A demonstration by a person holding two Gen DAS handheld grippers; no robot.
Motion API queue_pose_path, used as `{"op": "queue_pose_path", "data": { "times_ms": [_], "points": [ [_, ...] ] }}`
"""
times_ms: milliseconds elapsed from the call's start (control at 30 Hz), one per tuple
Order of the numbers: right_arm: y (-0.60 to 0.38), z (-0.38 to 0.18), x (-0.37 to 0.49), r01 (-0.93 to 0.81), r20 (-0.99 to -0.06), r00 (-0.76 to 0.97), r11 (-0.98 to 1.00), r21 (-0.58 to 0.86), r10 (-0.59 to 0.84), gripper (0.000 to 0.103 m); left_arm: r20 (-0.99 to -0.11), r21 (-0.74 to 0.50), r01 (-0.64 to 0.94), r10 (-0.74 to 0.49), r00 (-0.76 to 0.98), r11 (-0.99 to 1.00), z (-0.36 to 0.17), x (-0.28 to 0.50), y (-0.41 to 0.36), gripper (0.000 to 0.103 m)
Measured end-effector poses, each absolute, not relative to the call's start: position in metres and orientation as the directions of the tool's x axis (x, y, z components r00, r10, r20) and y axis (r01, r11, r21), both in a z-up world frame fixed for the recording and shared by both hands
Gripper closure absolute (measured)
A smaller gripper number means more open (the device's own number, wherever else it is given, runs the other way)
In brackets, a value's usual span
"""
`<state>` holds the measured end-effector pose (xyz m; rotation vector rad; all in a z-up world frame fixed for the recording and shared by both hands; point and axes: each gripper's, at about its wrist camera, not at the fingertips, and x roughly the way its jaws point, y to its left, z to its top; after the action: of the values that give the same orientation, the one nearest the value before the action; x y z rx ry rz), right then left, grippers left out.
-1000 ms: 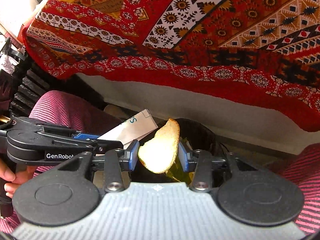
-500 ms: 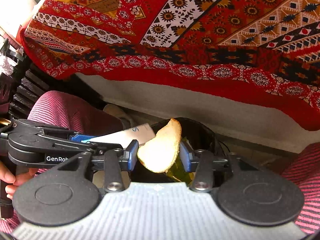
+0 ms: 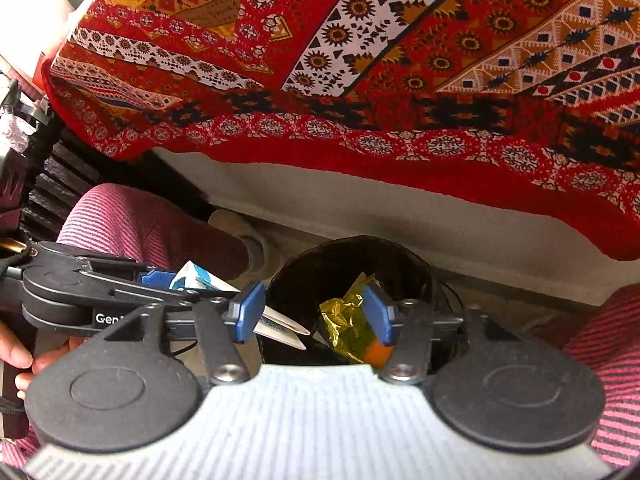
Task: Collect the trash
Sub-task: 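Open both grippers to drop the packet and peel into the bin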
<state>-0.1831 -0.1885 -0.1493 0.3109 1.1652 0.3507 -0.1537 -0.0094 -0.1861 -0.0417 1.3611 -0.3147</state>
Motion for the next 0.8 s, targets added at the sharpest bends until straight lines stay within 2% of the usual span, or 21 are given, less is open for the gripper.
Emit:
{"op": "queue_pose_path", "data": {
  "times_ms": [467,800],
  "points": [
    [-0.199,-0.141,-0.186,-0.092,-0.828,0.375,0.905,0.415,0.417,0.031,-0.944,-0.222,0.216,-0.265,0.195,0.951,-0.178,-0.156,-0.011,0.044],
    [-0.204,-0.109,-0.185,-0.143,-0.795,0.453,0.913,0.382,0.403,0.028,-0.897,-0.197,0.284,-0.29,0.333,0.938,-0.127,-0.161,-0.013,0.039]
  ]
}}
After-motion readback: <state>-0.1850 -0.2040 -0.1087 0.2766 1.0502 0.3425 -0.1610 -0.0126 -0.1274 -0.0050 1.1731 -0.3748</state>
